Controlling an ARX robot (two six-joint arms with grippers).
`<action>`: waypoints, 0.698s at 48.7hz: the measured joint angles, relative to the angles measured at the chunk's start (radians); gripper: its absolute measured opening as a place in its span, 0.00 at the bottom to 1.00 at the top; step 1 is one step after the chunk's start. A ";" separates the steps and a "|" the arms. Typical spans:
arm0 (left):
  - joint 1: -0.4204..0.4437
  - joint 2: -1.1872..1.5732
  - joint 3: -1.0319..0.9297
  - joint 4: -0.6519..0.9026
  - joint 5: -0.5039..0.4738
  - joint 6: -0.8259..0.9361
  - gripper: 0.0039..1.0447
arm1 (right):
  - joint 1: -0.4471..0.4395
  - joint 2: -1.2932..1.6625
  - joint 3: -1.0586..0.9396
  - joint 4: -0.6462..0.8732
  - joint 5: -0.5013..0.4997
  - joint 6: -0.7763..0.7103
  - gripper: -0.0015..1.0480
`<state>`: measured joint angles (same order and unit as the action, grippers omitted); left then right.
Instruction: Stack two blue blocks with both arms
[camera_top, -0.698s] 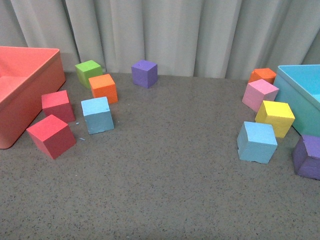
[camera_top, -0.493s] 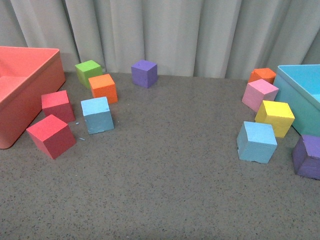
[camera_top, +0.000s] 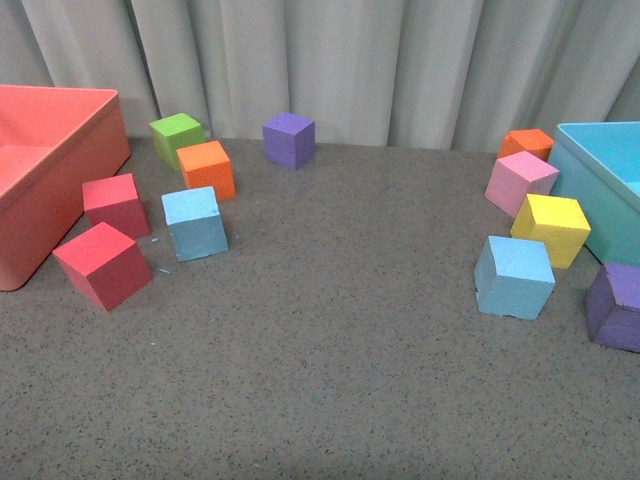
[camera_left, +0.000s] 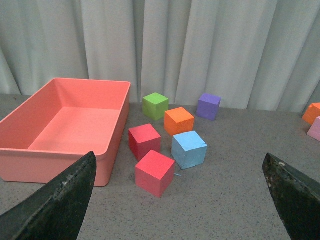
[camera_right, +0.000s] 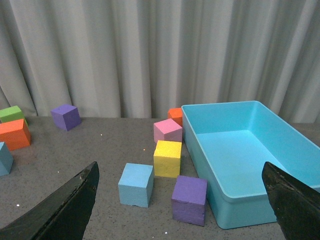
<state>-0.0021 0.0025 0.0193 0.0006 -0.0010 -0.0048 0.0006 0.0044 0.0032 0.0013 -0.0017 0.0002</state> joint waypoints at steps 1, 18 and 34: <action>0.000 0.000 0.000 0.000 0.000 0.000 0.94 | 0.000 0.000 0.000 0.000 0.000 0.000 0.91; 0.000 0.000 0.000 0.000 0.000 0.000 0.94 | 0.000 0.000 0.000 0.000 0.000 0.000 0.91; 0.000 0.000 0.000 0.000 -0.001 0.000 0.94 | 0.149 0.361 0.082 0.193 0.451 -0.152 0.91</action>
<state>-0.0021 0.0025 0.0193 0.0006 -0.0021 -0.0048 0.1497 0.3656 0.0856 0.1940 0.4492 -0.1520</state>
